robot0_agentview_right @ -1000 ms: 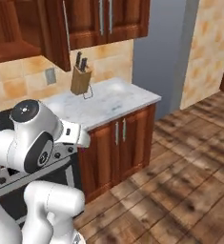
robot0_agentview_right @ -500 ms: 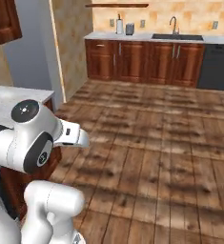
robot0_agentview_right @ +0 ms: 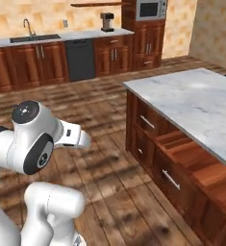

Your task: Organize the utensils by type. Pick up the wooden spoons from the counter and place them in the open cabinet. Then pick up the metallic utensils from the counter and place them in the open drawer.

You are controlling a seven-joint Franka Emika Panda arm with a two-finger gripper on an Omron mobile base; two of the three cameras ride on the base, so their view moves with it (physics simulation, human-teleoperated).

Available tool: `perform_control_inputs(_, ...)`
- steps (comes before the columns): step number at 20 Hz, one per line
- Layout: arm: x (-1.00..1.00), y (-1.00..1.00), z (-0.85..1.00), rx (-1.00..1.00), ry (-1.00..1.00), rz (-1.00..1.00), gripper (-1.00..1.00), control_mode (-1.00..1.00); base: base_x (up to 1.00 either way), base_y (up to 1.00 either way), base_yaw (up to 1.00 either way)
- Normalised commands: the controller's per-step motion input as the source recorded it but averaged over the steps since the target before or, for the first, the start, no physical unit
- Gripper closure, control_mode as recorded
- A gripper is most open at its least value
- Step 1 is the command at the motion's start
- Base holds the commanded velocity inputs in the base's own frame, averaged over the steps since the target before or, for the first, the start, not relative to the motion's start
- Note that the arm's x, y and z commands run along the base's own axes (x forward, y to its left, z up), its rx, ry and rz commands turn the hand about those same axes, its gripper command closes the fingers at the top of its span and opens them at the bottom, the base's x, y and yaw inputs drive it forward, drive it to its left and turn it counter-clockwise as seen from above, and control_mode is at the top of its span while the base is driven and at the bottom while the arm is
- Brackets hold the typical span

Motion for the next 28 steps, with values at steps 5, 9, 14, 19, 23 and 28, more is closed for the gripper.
perform_control_inputs(5, 0.0, 0.0, 0.0, 0.0, 0.0, 0.0, -1.0, 1.0, 0.0, 0.05, -1.0)
perform_control_inputs(9, 0.0, 0.0, 0.0, 0.0, 0.0, 0.0, -1.0, 1.0, 0.0, 0.03, -1.0)
perform_control_inputs(14, 0.0, 0.0, 0.0, 0.0, 0.0, 0.0, -1.0, 1.0, 0.0, -0.37, -0.82)
perform_control_inputs(19, 0.0, 0.0, 0.0, 0.0, 0.0, 0.0, -1.0, 1.0, 0.05, -0.8, -0.48)
perform_control_inputs(23, 0.0, 0.0, 0.0, 0.0, 0.0, 0.0, -1.0, 1.0, 0.19, -0.76, -0.41)
perform_control_inputs(28, 0.0, 0.0, 0.0, 0.0, 0.0, 0.0, -1.0, 1.0, 0.73, -0.17, -0.08)
